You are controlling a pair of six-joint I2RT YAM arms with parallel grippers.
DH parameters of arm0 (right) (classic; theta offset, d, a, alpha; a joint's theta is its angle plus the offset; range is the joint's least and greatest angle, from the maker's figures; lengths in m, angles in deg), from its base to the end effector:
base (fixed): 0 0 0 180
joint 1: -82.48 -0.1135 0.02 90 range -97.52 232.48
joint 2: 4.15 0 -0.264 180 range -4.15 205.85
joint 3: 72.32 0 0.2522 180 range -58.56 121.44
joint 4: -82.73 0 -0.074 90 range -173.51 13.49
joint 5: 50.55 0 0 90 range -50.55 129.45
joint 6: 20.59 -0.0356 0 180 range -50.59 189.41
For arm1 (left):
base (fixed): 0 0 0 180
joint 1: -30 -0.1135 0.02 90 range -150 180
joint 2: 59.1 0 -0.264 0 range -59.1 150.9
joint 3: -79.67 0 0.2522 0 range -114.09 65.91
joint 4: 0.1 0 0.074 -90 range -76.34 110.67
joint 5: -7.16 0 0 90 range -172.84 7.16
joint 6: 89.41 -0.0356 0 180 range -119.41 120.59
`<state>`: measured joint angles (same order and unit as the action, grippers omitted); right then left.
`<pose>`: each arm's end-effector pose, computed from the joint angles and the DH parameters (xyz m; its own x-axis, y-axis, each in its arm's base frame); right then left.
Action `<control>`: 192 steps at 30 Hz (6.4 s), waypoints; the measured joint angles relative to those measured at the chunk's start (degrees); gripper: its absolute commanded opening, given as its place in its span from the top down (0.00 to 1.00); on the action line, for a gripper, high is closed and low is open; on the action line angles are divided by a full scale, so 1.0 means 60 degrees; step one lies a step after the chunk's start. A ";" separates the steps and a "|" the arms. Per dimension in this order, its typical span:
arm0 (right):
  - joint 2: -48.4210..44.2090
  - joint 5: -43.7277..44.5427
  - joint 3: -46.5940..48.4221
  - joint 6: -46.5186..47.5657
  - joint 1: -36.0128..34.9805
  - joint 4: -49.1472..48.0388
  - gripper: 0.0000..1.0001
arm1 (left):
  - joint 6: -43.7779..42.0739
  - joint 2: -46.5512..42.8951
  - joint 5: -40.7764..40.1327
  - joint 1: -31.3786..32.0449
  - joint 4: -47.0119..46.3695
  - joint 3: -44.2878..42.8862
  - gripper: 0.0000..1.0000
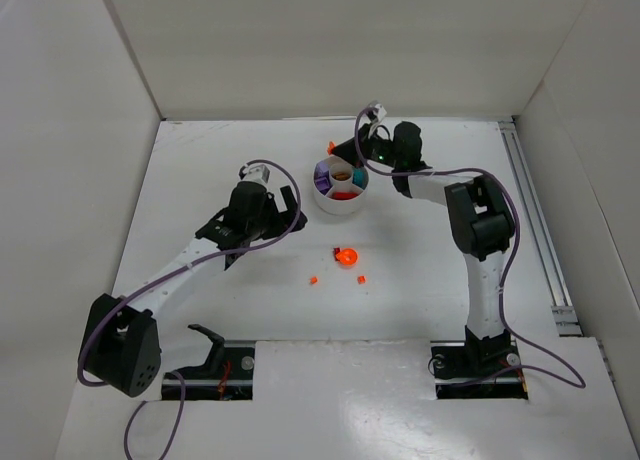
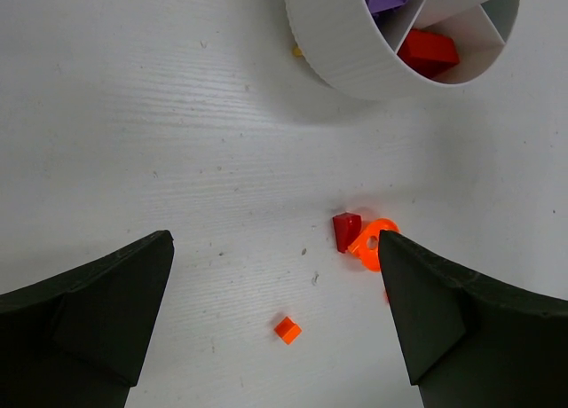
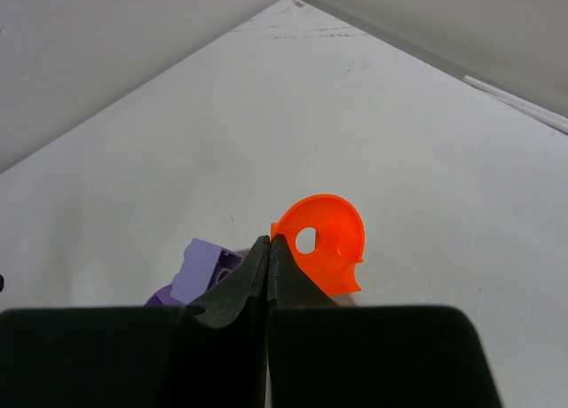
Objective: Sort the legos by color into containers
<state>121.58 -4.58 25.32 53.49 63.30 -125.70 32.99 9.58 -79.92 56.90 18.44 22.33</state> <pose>0.4606 0.1864 0.2097 -0.2395 0.1255 -0.9628 -0.8600 0.4329 0.2703 0.2367 -0.1221 0.2553 -0.6383 -0.2762 -0.7185 0.1767 0.8559 -0.4860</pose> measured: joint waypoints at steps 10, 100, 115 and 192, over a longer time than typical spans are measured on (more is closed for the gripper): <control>0.0000 -0.0025 -0.0561 -0.0138 0.0011 -0.0838 0.95 | 0.0000 0.0018 0.0066 0.0000 -0.0058 0.0000 0.01; -0.5198 0.2175 -0.8437 0.2397 -0.2065 0.2335 0.94 | 0.1690 -0.1818 -0.0302 0.1461 0.0474 0.2142 0.01; -0.6943 0.1749 -0.8480 0.3344 -0.1891 0.2514 1.00 | 0.1683 -0.1774 -0.0499 0.1461 0.0470 0.2138 0.01; -0.1989 0.4583 0.0433 1.2258 -0.1632 0.6827 0.69 | 0.0430 0.1566 -0.1064 0.0980 0.1049 -0.1253 0.01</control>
<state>109.65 22.92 27.92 127.04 53.51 -84.74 35.57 18.98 -86.30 62.78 24.74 14.82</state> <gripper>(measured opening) 0.283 0.989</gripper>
